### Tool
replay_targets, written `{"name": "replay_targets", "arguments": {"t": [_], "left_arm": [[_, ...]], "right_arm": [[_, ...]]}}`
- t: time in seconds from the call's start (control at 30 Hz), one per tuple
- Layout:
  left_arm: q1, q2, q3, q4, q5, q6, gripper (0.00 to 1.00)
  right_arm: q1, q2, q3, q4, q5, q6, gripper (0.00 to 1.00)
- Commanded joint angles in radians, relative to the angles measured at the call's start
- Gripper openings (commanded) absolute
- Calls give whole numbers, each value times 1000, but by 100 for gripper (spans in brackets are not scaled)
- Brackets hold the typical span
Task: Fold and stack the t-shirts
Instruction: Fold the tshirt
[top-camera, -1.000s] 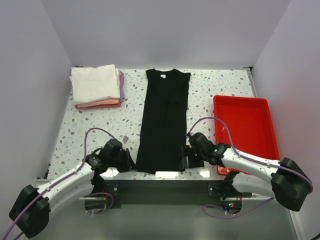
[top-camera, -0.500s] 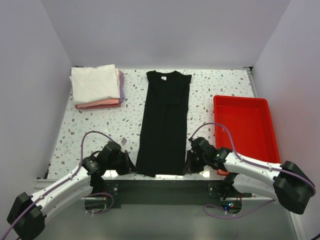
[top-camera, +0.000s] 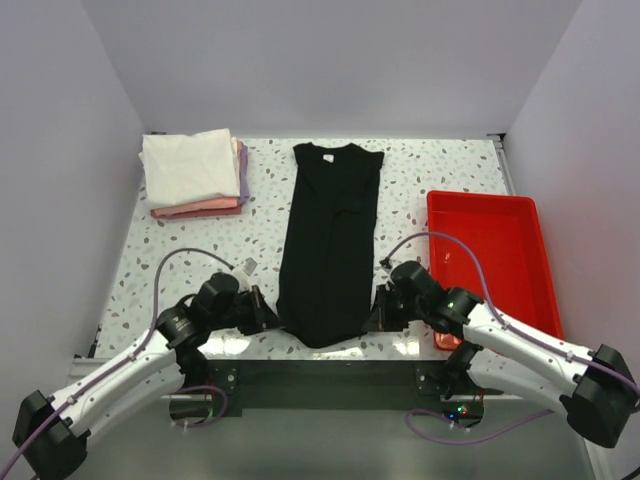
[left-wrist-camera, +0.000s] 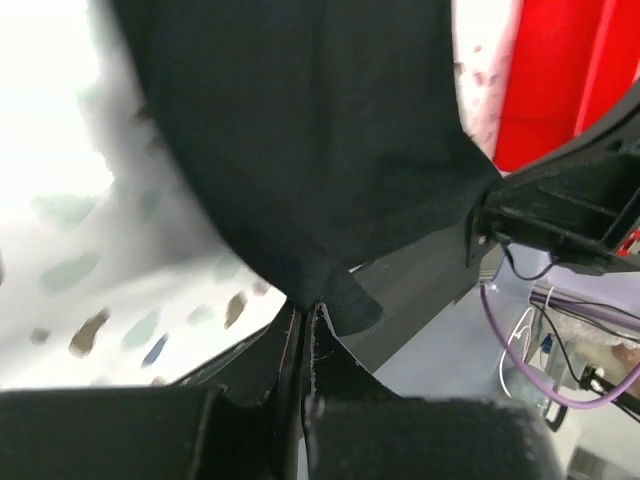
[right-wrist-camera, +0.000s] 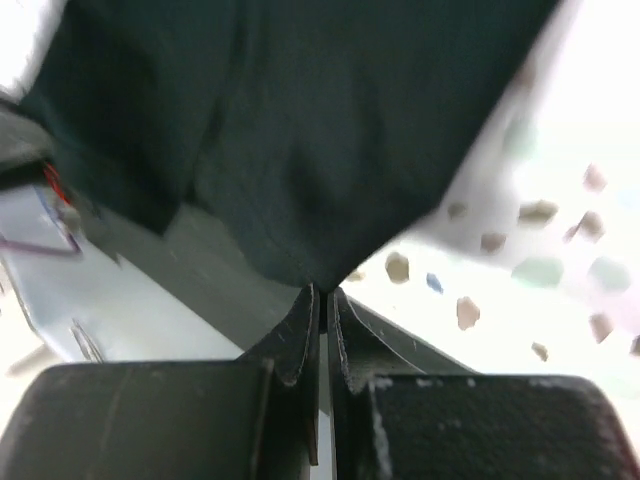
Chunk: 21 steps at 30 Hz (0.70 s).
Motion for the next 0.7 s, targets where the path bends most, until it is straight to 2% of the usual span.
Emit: {"name": "replay_targets", "arguments": {"t": [0.0, 0.1, 0.23, 0.33, 0.5, 0.67], "left_arm": [[-3, 109, 89, 192, -5, 88, 0], [0, 271, 187, 291, -17, 159, 0], [14, 499, 422, 263, -146, 258, 0], [61, 602, 518, 300, -187, 289, 0], [178, 717, 598, 378, -134, 311, 0], [202, 857, 713, 411, -102, 367, 0]], "right_arm": [[-95, 40, 133, -33, 49, -124, 0], [-181, 111, 197, -25, 28, -191, 0], [-233, 206, 289, 6, 38, -245, 0], [-269, 281, 361, 36, 55, -271, 0], [-348, 400, 466, 64, 83, -291, 0], [-390, 488, 564, 107, 86, -298, 0]]}}
